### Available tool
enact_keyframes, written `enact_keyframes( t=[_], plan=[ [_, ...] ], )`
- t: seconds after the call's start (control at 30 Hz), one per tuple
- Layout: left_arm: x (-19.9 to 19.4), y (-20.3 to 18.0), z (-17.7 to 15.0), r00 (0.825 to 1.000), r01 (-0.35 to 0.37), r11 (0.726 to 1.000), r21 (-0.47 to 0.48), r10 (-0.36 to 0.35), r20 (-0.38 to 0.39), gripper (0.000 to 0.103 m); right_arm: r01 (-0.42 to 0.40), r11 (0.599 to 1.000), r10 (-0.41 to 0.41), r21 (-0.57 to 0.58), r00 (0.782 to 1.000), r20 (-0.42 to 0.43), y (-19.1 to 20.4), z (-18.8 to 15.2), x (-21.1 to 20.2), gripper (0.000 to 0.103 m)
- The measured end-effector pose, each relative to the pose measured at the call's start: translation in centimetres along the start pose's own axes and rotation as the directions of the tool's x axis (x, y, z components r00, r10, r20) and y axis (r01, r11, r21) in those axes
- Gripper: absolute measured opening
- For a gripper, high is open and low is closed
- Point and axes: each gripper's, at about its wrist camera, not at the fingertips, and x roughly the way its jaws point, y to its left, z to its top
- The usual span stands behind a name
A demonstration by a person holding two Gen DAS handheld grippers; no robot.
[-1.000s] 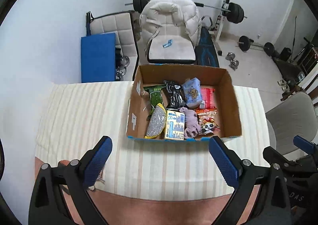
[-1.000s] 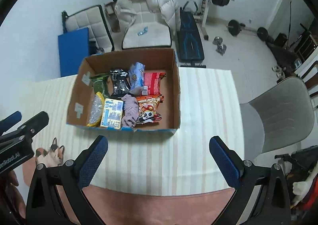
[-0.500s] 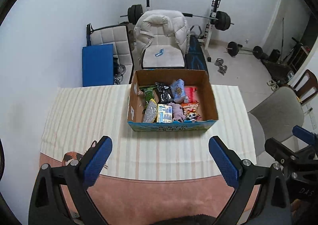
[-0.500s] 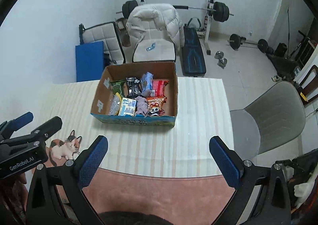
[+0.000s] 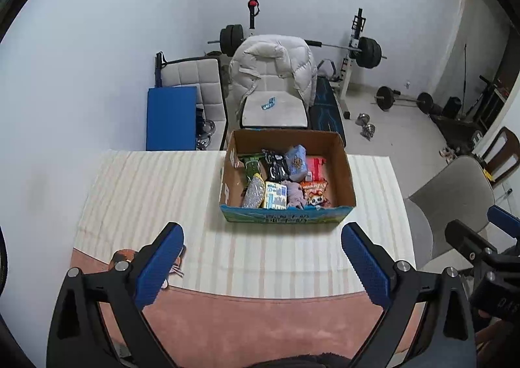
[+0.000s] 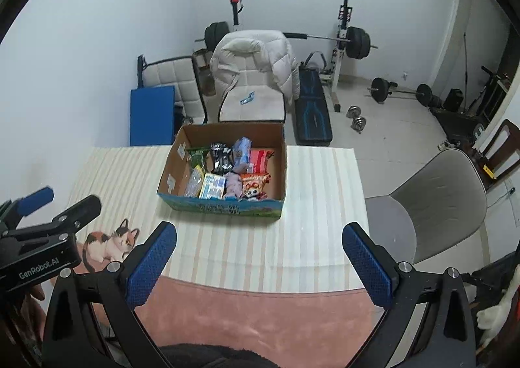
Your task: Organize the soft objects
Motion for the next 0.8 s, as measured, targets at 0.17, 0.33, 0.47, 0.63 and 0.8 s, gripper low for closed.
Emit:
enact_keyframes(
  t=[0.17, 0.33, 0.47, 0.63, 0.8],
  plan=[
    [-0.1, 0.0, 0.4, 1.0, -0.005, 1.0, -0.002, 0.005, 0.025, 0.1, 0.022, 1.0, -0.023, 0.019, 0.999, 0.023, -0.1, 0.6, 0.0, 0.103],
    [-0.3, -0.2, 0.6, 0.999, -0.01, 1.0, 0.007, 0.01, 0.039, 0.1, 0.033, 0.999, -0.034, 0.014, 0.998, 0.049, 0.4, 1.2, -0.5, 0.103],
    [-0.5, -0.1, 0.7, 0.999, -0.004, 1.0, 0.001, 0.004, 0.045, 0.1, 0.037, 0.999, -0.037, 0.006, 0.998, 0.058, 0.8, 1.3, -1.0, 0.103],
    [-0.8, 0.1, 0.9, 0.998, -0.003, 1.0, -0.008, 0.003, 0.057, 0.1, 0.047, 0.999, -0.047, 0.006, 0.996, 0.069, 1.0, 1.6, -1.3, 0.103],
    [-0.8, 0.1, 1.1, 0.998, -0.001, 1.0, -0.01, 0.001, 0.062, 0.1, 0.053, 0.999, -0.054, 0.011, 0.996, 0.073, 1.0, 1.9, -1.4, 0.103]
  ],
)
